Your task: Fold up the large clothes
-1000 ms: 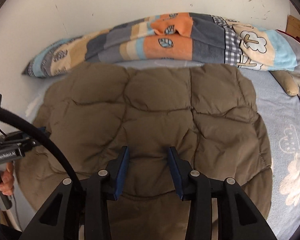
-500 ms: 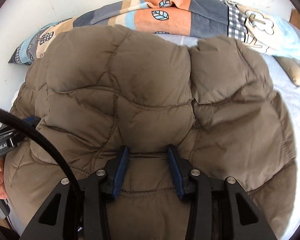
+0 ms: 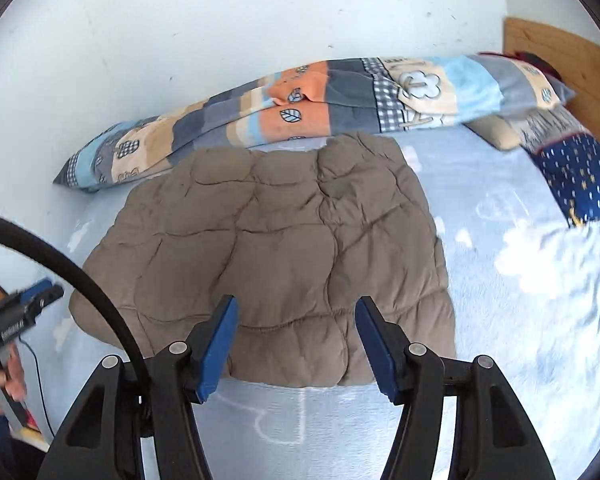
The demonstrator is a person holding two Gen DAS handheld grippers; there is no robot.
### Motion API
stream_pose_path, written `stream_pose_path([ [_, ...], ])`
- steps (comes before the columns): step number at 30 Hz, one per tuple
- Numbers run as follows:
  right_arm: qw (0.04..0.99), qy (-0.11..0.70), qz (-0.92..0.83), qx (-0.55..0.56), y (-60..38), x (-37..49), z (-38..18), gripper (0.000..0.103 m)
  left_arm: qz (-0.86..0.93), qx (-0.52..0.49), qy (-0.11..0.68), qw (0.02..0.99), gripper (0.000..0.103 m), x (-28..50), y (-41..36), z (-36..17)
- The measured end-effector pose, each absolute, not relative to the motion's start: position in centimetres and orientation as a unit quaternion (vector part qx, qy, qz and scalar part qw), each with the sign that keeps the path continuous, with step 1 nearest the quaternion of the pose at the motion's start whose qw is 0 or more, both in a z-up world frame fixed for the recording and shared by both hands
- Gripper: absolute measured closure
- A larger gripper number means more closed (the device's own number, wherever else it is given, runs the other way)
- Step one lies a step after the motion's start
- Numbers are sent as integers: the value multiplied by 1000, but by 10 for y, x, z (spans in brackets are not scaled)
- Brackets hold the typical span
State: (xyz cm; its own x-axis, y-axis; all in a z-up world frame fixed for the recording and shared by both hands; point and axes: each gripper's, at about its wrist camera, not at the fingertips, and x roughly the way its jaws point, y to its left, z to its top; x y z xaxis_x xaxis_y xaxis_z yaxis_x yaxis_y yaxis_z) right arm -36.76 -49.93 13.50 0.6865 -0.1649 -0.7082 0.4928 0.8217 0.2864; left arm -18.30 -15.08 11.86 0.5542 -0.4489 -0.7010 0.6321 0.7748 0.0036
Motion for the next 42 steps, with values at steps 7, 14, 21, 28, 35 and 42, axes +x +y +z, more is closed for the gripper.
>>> stream_pose_path([
  [7, 876, 356, -204, 254, -506, -351, 104, 38, -273, 134, 373, 877, 49, -158, -163, 75],
  [14, 856, 412, -219, 224, -504, -321, 69, 37, -256, 179, 361, 879, 46, -157, -181, 55],
  [21, 846, 429, -201, 246, -513, -319, 50, 37, -254, 205, 350, 878, 46, -160, -186, 47],
  [28, 845, 434, -194, 244, -512, -319, 46, 37, -250, 216, 345, 879, 46, -160, -190, 44],
  [35, 846, 437, -186, 243, -513, -321, 45, 37, -247, 223, 341, 879, 46, -161, -190, 42],
  [42, 844, 443, -178, 244, -516, -319, 43, 37, -248, 229, 341, 877, 46, -160, -191, 42],
])
